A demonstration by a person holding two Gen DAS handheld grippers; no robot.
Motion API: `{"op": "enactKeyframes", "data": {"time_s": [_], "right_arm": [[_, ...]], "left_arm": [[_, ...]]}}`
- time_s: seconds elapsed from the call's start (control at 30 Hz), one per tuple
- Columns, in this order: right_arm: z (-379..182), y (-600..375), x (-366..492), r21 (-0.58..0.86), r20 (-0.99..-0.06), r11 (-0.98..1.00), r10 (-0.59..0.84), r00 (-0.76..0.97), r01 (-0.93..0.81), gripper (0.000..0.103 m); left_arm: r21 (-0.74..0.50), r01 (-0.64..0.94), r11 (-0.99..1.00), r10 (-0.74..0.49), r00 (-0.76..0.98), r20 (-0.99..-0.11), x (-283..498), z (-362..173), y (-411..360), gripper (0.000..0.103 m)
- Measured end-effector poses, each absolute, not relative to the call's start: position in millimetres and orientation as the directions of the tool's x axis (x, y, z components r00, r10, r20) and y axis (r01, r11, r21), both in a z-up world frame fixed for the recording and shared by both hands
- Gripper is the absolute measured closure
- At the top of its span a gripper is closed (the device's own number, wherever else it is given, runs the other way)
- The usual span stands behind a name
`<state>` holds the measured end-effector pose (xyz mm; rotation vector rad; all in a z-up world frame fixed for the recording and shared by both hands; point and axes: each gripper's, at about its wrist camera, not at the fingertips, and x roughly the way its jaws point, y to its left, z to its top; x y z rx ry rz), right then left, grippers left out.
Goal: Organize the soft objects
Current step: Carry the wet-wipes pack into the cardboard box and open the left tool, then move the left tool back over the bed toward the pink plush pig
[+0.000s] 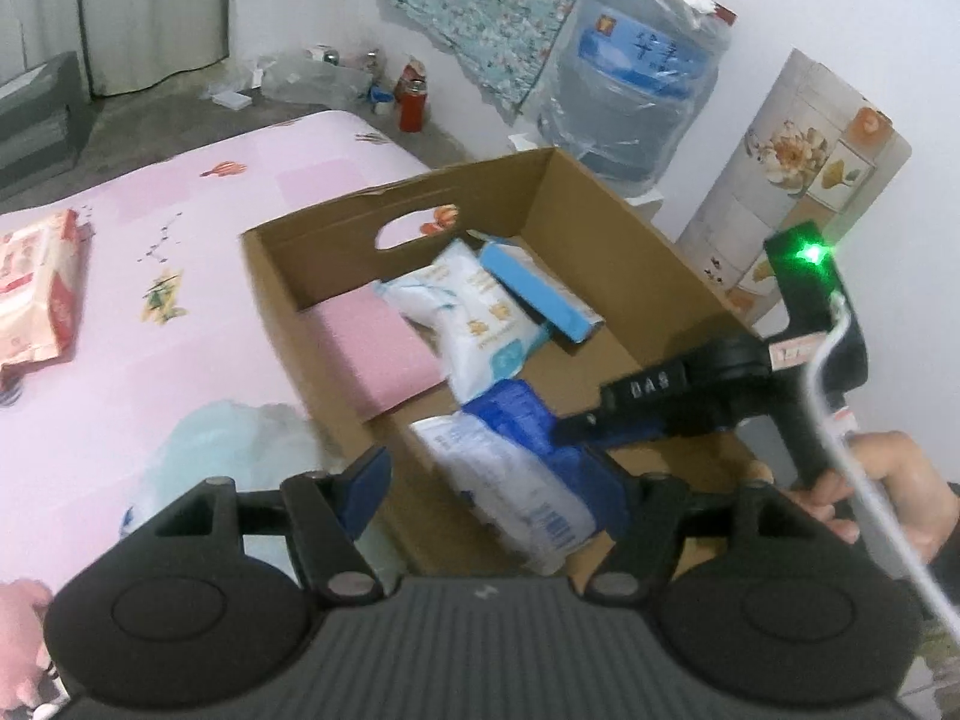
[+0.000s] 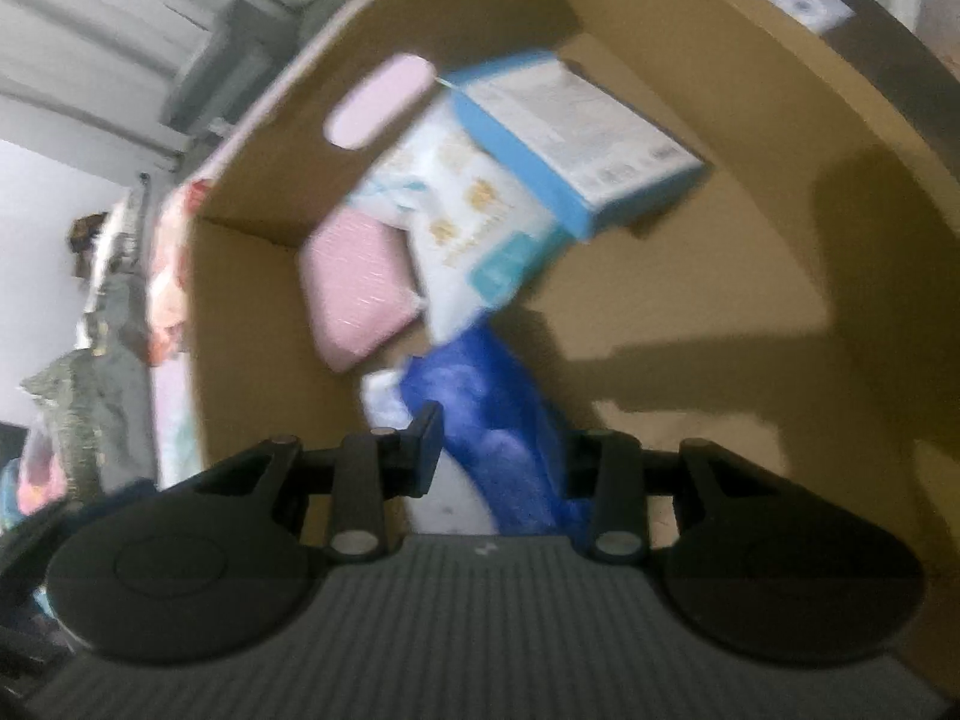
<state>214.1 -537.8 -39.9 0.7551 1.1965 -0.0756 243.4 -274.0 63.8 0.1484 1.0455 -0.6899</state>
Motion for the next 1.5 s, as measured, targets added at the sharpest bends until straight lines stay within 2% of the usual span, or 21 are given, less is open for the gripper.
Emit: {"op": "enactKeyframes", "data": {"time_s": [0.13, 0.5, 0.67, 1.03, 1.23, 1.37, 1.5], "right_arm": [[-53.6, -522.1, 215.6, 0.439, -0.886, 0.798, 0.308, 0.347, 0.413, 0.061], [-62.3, -481.1, 233.2, 0.464, -0.869, 0.773, 0.303, 0.392, 0.433, 0.065], [-53.9, -471.8, 237.2, 0.450, -0.870, 0.793, 0.286, 0.402, 0.411, 0.063], [2.0, -498.6, 209.6, 0.515, -0.806, 0.765, 0.278, 0.523, 0.387, 0.060], [41.4, -524.3, 222.6, 0.451, -0.768, 0.800, 0.123, 0.629, 0.395, 0.060], [35.6, -540.8, 253.9, 0.443, -0.778, 0.787, 0.098, 0.621, 0.430, 0.068], [3.7, -552.5, 278.6, 0.423, -0.813, 0.765, 0.085, 0.575, 0.486, 0.071]], "left_arm": [[-0.198, 0.565, 0.801, -0.440, 0.332, -0.834, 239.9, 61.5, -250.8, 0.033], [-0.184, 0.494, 0.850, -0.410, 0.401, -0.819, 221.8, 58.1, -183.9, 0.033], [-0.173, 0.470, 0.866, -0.398, 0.436, -0.807, 213.0, 61.0, -160.7, 0.030], [-0.144, 0.420, 0.896, -0.364, 0.510, -0.779, 193.6, 71.2, -119.2, 0.025], [-0.143, 0.405, 0.903, -0.358, 0.526, -0.772, 188.4, 71.5, -106.8, 0.025], [-0.157, 0.394, 0.906, -0.361, 0.523, -0.772, 189.6, 69.3, -102.3, 0.025], [-0.167, 0.379, 0.910, -0.358, 0.516, -0.778, 193.5, 65.3, -96.7, 0.025]]}}
